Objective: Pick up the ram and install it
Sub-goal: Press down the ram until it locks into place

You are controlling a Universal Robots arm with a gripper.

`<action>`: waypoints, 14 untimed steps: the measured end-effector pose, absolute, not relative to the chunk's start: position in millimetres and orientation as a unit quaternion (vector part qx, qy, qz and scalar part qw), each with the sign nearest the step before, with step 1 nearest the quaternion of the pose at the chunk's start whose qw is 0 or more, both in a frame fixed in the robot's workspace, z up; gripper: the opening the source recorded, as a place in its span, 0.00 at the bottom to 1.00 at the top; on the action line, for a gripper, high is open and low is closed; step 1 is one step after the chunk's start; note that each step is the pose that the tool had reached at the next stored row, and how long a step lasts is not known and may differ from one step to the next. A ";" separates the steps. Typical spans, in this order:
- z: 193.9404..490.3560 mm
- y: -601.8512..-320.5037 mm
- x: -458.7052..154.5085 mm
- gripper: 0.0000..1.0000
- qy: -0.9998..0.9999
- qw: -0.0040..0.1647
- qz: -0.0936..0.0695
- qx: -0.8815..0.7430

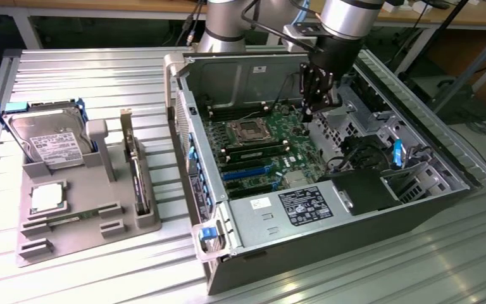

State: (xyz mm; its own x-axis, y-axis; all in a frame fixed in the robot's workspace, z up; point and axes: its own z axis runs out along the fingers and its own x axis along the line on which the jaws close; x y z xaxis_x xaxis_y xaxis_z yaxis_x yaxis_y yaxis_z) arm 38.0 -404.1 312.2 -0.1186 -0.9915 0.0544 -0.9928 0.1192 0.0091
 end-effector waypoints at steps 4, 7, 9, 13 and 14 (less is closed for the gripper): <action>312.3 -404.2 38.0 0.11 -0.779 0.024 0.014 0.626; 312.2 -404.2 38.0 0.11 -0.799 0.025 0.013 0.601; 312.1 -404.2 38.0 0.11 -0.814 0.025 0.012 0.580; 312.1 -404.2 38.0 0.11 -0.842 0.025 0.011 0.538; 312.1 -404.2 38.0 0.11 -0.850 0.026 0.010 0.526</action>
